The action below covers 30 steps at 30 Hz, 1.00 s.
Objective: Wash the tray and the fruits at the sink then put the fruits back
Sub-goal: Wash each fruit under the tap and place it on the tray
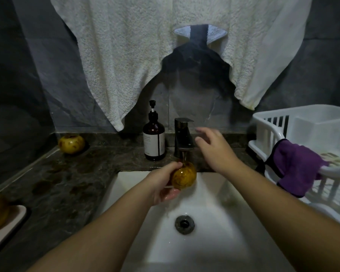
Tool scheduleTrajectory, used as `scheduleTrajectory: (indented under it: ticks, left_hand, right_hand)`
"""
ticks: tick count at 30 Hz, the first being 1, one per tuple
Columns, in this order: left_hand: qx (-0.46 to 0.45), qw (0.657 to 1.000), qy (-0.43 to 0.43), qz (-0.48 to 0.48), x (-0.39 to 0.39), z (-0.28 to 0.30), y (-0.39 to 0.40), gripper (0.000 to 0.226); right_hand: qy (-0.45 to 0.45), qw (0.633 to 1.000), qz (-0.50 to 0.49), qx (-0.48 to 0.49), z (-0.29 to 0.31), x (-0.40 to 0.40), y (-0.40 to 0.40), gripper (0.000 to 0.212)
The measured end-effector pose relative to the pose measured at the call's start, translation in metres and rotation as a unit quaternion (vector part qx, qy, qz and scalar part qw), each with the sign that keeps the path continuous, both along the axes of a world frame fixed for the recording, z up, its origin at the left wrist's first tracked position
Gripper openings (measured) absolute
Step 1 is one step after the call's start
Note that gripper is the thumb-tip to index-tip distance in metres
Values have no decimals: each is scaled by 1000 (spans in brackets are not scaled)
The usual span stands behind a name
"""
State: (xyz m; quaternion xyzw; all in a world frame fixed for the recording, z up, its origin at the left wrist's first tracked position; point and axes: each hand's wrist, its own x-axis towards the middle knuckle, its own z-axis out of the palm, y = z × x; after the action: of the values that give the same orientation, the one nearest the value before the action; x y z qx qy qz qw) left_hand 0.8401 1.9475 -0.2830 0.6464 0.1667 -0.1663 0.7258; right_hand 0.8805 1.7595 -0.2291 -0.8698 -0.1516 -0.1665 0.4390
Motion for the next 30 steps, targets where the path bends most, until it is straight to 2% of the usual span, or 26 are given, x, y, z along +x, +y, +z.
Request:
scheduleTrajectory:
  ticks: [3,6,11,13,15,18,20,21,24,25,27,30]
  left_hand:
    - [10,1000,2,-9,0,4,0,51]
    - [31,999,3,-22,1,8,1,51]
    - [63,998,-6,-30,-5,14,6,51]
    - [71,997,-5,-31,-9,17,8,52]
    - [81,996,-5,-32,-15,22,9,51]
    - [92,995,-5,-27,-24,25,10,50]
    - [95,995,0,-32,-34,22,10,49]
    - [98,994,2,-39,-38,19,9,48]
    - [98,994,12,-50,-53,13,5,46]
    - [91,994,16,-51,-58,12,3,46]
    - [83,995,22,-58,-68,13,3,47]
    - [106,990,11,-91,-76,21,10,55]
  right_hand:
    - [-55,984,61,-161,25,2,5,61]
    - [-49,965,72,-249,35,5,12,65]
    - [-3,961,76,-265,38,1,15,60]
    - [20,963,89,-253,40,-4,12,56]
    - [8,970,78,-228,45,-16,5,50]
    - [-80,979,10,-187,40,-40,-6,19]
    - [-28,981,30,-191,24,-56,-6,11]
    - [33,975,64,-211,11,-63,-4,16]
    - [162,949,135,-236,-20,-78,7,90]
    - [175,948,142,-225,-28,-80,11,104]
    - [179,953,147,-198,-39,-82,18,108]
    - [167,955,135,-206,-35,-82,22,96]
